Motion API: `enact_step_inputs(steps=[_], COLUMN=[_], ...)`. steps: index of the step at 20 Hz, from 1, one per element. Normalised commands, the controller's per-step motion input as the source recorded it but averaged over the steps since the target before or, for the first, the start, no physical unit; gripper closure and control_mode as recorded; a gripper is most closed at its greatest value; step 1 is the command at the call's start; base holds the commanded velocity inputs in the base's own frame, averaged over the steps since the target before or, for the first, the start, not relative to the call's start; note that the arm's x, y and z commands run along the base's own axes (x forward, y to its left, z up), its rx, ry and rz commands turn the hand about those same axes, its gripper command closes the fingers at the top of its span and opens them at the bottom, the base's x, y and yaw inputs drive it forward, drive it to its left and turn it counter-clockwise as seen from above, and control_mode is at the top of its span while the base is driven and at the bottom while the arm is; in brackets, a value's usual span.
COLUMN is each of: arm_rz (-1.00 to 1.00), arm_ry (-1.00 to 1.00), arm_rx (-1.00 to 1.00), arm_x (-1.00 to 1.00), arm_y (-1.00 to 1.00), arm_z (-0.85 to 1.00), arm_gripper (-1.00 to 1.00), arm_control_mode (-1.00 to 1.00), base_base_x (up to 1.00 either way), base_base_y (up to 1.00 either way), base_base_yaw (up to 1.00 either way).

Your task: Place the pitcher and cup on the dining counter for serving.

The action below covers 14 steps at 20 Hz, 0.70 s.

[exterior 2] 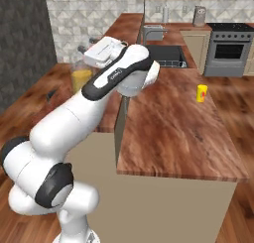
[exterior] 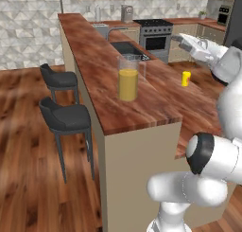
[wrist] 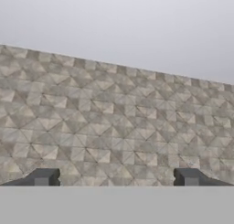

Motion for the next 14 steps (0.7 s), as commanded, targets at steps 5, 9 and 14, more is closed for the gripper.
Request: enact_step_inputs(steps=[5, 9, 14], arm_rz=[-0.37, -0.34, -0.36], arm_ry=[0.31, 0.58, 0.97], arm_rx=[-0.22, -0.34, -0.38], arm_x=[-1.0, -0.83, -0.17], arm_y=[0.0, 0.0, 0.14], arm_z=[0.03, -0.03, -0.24], arm_gripper=[-1.0, -1.0, -1.0], arm_control_mode=[-1.0, -1.0, -1.0], base_base_x=[0.0, 0.0, 0.0], base_base_y=[0.0, 0.0, 0.0], base_base_yaw=[0.0, 0.0, 0.0])
